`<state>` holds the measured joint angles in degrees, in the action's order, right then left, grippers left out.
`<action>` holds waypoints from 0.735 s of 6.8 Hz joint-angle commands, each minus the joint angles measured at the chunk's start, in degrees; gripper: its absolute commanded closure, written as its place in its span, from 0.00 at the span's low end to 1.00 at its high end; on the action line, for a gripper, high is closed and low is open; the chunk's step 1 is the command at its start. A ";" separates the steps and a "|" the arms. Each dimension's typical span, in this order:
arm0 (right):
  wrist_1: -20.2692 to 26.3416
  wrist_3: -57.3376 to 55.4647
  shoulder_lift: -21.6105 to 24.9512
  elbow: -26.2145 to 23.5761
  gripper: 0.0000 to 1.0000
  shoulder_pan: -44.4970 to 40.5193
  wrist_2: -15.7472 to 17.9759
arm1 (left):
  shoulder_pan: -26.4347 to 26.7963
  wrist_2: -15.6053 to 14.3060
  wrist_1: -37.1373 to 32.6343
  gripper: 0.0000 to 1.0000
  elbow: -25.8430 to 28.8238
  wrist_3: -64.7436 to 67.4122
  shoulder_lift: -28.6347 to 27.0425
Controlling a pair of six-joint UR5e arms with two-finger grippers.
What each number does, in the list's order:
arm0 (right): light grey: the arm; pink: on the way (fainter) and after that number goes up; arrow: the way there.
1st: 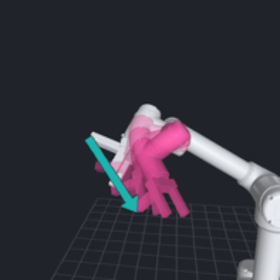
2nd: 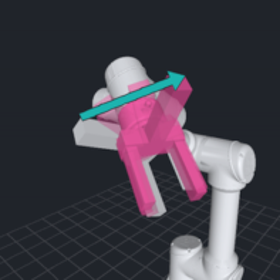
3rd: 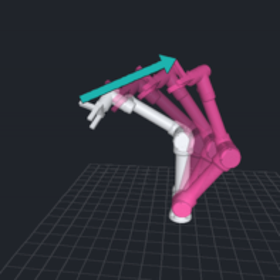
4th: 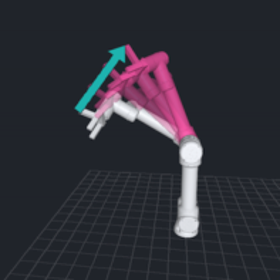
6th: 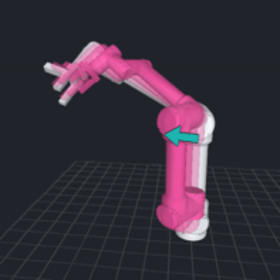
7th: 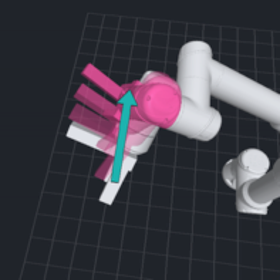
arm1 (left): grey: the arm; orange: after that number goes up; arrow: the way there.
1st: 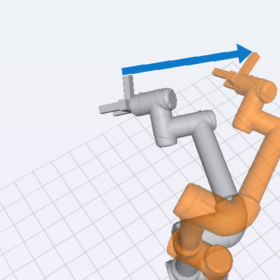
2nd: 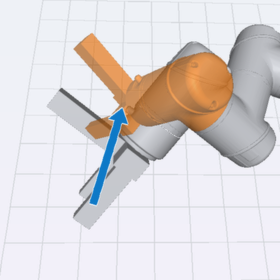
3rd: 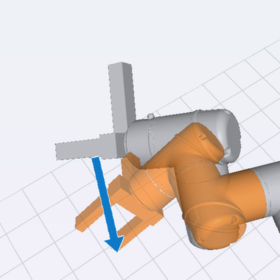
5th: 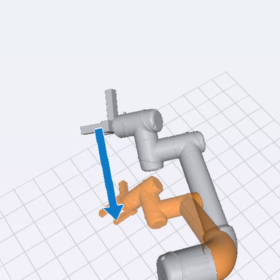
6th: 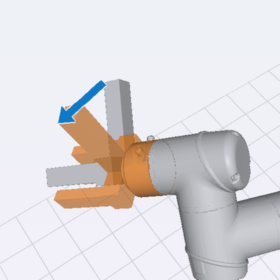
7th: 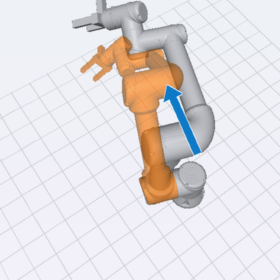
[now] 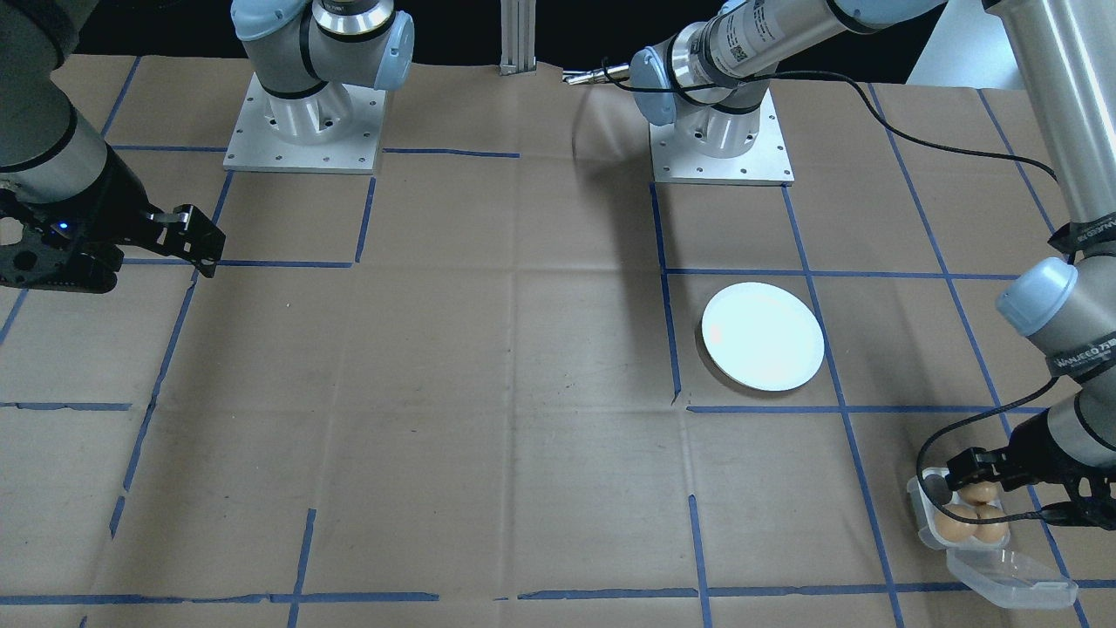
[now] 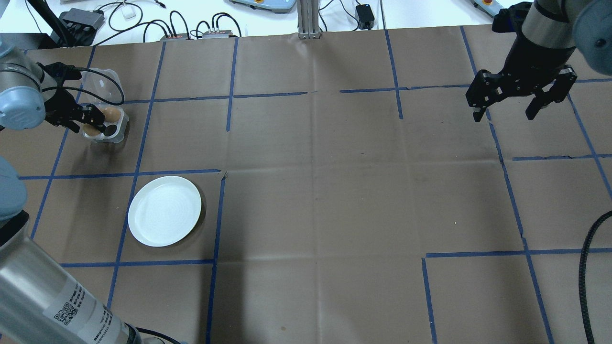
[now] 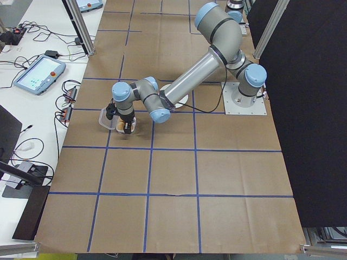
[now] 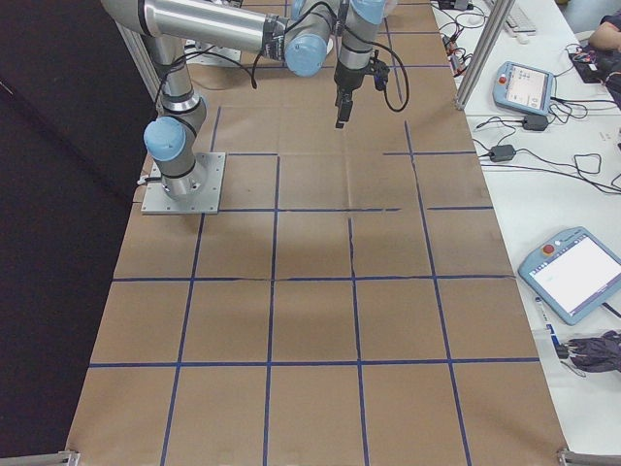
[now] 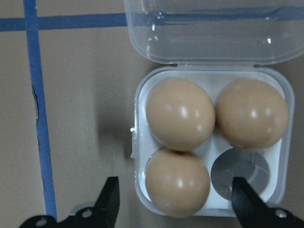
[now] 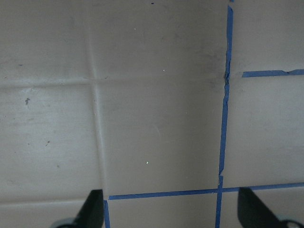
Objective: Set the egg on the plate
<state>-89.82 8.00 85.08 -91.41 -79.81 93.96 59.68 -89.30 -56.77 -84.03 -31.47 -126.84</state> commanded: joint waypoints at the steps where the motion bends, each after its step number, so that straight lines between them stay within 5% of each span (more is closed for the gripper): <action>1: 0.00 0.00 0.00 0.00 0.00 0.00 0.00 | 0.00 -0.08 -0.27 0.46 0.18 0.27 -0.07; 3: 0.00 0.00 0.00 0.00 0.00 0.00 0.00 | 0.00 -0.17 -0.44 0.76 0.18 1.14 0.01; 5: 0.00 0.00 0.00 0.00 0.00 0.00 0.00 | 0.00 -0.43 -1.57 0.95 0.44 1.94 0.98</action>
<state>-89.82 8.00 85.08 -91.41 -79.81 93.95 59.67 -89.61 -57.54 -83.75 -29.90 -126.43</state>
